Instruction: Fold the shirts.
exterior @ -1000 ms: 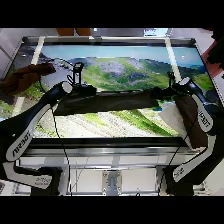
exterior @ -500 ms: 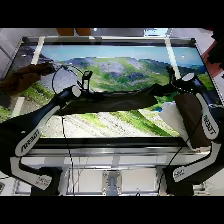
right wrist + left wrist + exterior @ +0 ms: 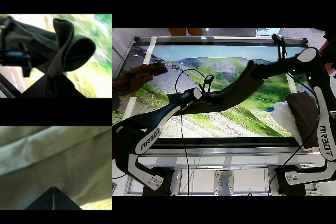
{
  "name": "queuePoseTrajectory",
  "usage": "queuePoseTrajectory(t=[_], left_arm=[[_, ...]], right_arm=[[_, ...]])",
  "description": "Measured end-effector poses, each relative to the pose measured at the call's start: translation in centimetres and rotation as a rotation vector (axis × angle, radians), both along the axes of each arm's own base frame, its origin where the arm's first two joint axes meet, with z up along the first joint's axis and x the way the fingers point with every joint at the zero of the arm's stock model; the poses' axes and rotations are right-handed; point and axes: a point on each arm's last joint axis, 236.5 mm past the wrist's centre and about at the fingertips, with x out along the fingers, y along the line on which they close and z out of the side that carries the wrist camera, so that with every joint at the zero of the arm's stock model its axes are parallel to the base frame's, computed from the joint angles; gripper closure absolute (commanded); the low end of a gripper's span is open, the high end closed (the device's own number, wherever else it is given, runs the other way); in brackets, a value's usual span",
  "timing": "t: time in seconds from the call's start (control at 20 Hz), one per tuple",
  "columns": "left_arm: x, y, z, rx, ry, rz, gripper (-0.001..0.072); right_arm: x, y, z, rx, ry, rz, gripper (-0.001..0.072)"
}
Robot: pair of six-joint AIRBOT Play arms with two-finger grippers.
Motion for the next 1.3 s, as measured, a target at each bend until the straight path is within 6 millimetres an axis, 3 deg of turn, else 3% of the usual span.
queuePoseTrajectory(t=[0.1,0.2,0.25,0.4,0.55,0.7,0.75,0.8,0.85,0.95,1.05,1.1,1.2,1.3], left_arm=[[1.5,0.7,2.8,0.038,-0.061,-0.026,0.0694],[3.7,4.2,6.5,0.148,-0.141,-0.013,0.0693],[4.9,6.9,8.4,0.220,-0.181,0.020,0.0693],[7.5,18.2,14.8,0.420,-0.282,0.225,0.0694],[7.1,28.4,19.3,0.513,-0.302,0.445,0.0693],[5.5,35.2,21.1,0.555,-0.273,0.598,0.0694],[5.2,36.4,21.4,0.562,-0.267,0.627,0.0693],[4.8,37.4,21.5,0.565,-0.259,0.651,0.0693],[4.6,38.0,21.6,0.563,-0.255,0.667,0.0694],[4.4,38.6,21.8,0.554,-0.254,0.684,0.0693],[4.5,38.6,21.9,0.537,-0.254,0.687,0.0693],[4.5,38.5,21.9,0.531,-0.254,0.687,0.0694],[4.6,38.4,21.9,0.519,-0.256,0.688,0.0693],[4.7,38.3,21.9,0.506,-0.258,0.688,0.0693]], right_arm=[[-0.6,3.7,1.9,0.025,-0.051,0.042,0.0684],[-1.1,7.0,3.0,0.054,-0.089,0.068,0.0685],[-1.3,8.7,3.3,0.074,-0.103,0.076,0.0685],[-1.6,14.7,3.4,0.160,-0.128,0.098,0.0686],[-2.0,21.2,1.3,0.259,-0.105,0.100,0.0685],[-2.6,27.1,-2.5,0.351,-0.045,0.080,0.0670],[-2.8,28.9,-3.8,0.389,-0.019,0.063,0.0442],[-2.8,30.3,-4.8,0.427,0.005,0.034,0.0127],[-2.6,31.3,-5.5,0.466,0.025,-0.005,0.0056],[-1.6,31.8,-6.2,0.519,0.052,-0.074,0.0058],[0.2,30.6,-6.2,0.536,0.041,-0.124,0.0105],[1.7,29.1,-6.1,0.522,0.014,-0.146,0.0164],[4.7,25.4,-6.5,0.469,-0.032,-0.176,0.0172],[7.1,20.9,-8.6,0.399,0.017,-0.209,0.0167]])
